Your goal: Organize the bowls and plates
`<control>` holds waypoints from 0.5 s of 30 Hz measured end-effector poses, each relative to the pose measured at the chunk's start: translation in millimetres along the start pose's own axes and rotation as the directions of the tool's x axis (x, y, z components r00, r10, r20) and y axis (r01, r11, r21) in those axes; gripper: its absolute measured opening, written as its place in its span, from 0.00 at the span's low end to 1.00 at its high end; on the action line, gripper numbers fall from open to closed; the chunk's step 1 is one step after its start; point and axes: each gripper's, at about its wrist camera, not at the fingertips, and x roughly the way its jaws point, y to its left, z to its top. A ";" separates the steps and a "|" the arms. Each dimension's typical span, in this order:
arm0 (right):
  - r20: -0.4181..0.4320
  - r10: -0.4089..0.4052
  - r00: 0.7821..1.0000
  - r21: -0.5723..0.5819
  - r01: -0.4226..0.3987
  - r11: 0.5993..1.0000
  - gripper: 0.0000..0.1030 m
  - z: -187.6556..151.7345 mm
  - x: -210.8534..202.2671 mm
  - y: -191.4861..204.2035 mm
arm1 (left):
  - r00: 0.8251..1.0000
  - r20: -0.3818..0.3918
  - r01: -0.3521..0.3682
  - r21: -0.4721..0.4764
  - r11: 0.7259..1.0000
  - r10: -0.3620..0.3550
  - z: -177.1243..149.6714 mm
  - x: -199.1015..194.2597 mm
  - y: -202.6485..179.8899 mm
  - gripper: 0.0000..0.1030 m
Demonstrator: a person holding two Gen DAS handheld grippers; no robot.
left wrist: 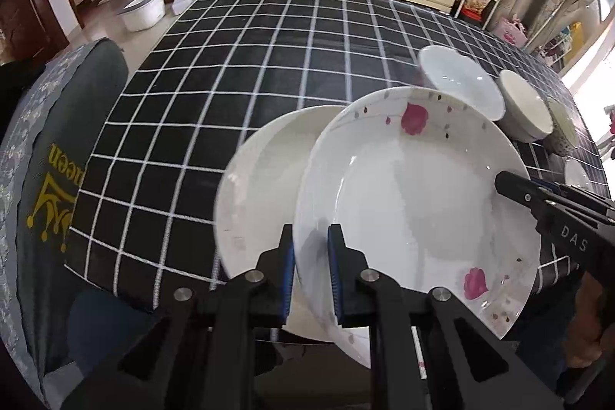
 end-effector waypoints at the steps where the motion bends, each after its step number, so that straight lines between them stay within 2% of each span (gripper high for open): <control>1: 0.000 -0.003 1.000 -0.002 0.003 1.000 0.22 0.9 1.7 2.4 | 1.000 -0.003 -0.004 -0.006 1.000 0.004 -0.4 1.2 4.5 0.14; 15: -0.017 -0.019 1.000 -0.037 0.018 0.999 0.22 9.1 15.2 21.4 | 0.999 -0.034 -0.007 -0.056 0.998 0.005 2.5 22.6 29.9 0.14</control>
